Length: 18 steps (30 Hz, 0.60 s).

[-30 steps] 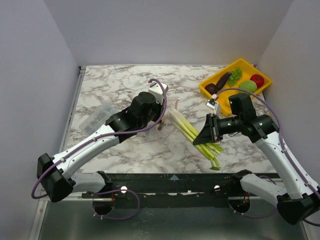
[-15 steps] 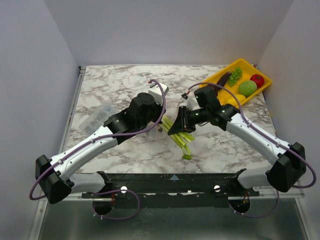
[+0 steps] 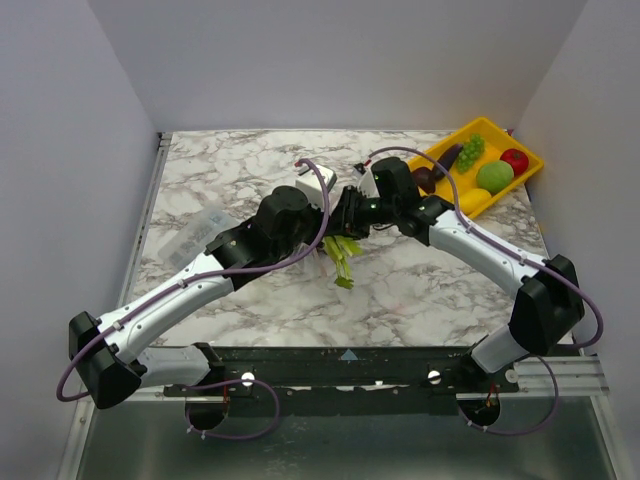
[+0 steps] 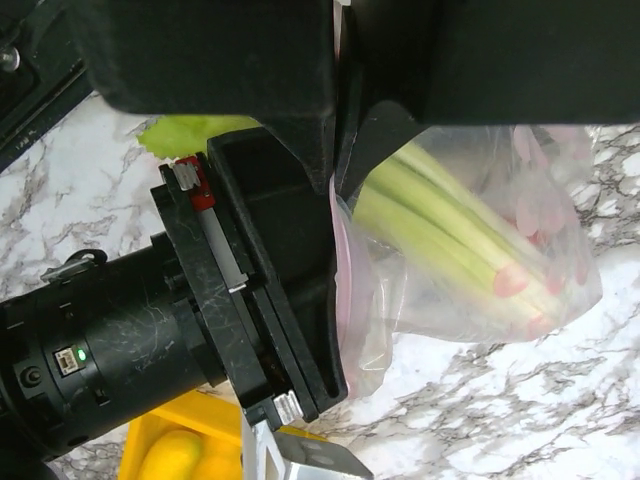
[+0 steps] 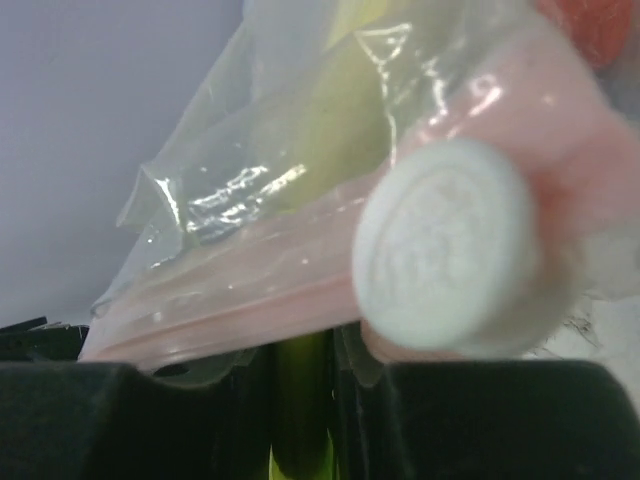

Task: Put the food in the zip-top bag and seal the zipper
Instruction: Place the fake vegetable in the zipper food storage bag.

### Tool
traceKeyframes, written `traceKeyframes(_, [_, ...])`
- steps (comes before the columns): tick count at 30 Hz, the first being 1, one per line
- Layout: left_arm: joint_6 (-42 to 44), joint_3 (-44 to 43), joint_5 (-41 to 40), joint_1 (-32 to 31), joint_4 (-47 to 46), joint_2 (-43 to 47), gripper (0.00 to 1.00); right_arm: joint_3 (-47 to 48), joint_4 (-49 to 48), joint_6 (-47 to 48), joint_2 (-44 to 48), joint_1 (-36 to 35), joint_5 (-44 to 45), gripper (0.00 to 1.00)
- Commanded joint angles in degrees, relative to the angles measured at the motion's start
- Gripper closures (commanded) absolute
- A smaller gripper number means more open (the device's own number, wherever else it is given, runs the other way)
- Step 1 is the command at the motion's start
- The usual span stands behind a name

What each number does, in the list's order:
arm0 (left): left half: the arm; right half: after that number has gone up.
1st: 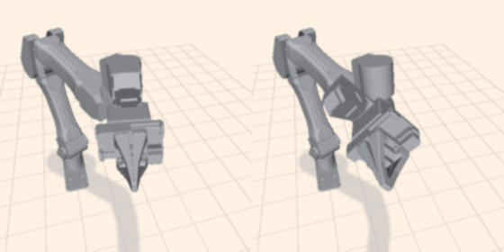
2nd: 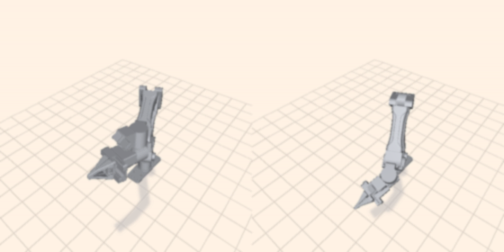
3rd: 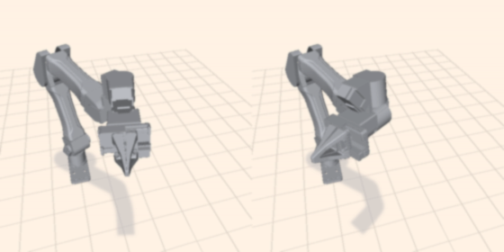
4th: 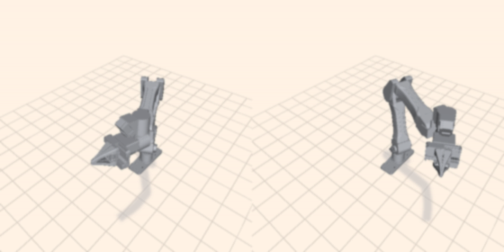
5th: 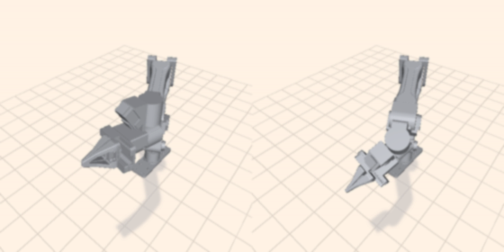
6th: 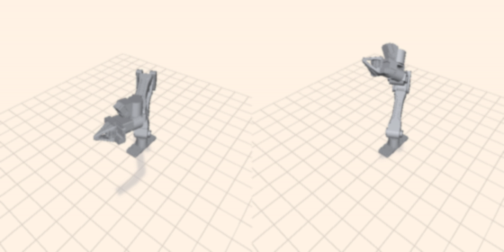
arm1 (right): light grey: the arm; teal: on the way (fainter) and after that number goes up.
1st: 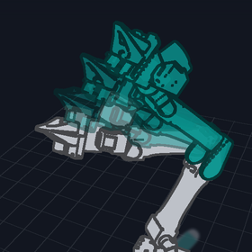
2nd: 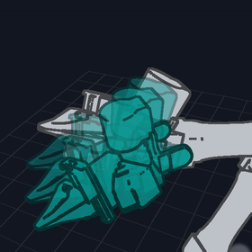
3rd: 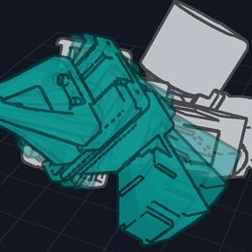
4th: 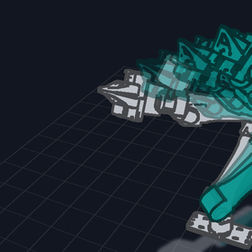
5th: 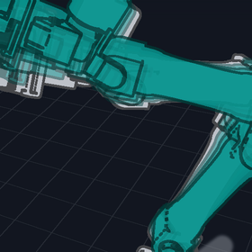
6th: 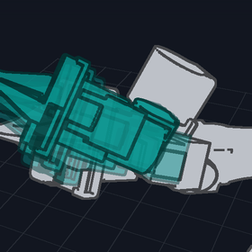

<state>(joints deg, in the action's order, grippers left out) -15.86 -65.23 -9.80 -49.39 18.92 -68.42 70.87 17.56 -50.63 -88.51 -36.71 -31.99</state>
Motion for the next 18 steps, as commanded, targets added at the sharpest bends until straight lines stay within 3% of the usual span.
traceKeyframes(1, [-0.07, -0.22, 1.54, -0.62, -1.82, 1.46, 1.00, -0.17, -5.38, -0.15, -0.61, -0.85, 3.41, 0.68])
traceKeyframes(5, [-0.14, -0.28, 1.66, -0.62, -1.84, 1.56, 1.00, -1.23, -0.09, 4.29, -0.62, -3.48, 5.22, 0.46])
traceKeyframes(9, [-0.14, -0.29, 1.76, -0.62, -1.86, 1.66, 1.00, -2.76, 4.48, 8.05, 0.55, -6.94, 10.06, 0.37])
traceKeyframes(14, [-0.22, -0.33, 1.98, -0.62, -1.82, 1.06, 1.00, -5.05, 5.03, 7.73, 2.27, -8.56, 13.44, 0.41])
traceKeyframes(18, [-0.31, -0.42, 2.06, -0.62, -1.78, 0.67, 1.00, -6.47, 3.16, 6.33, 2.83, -8.57, 14.98, 0.61])
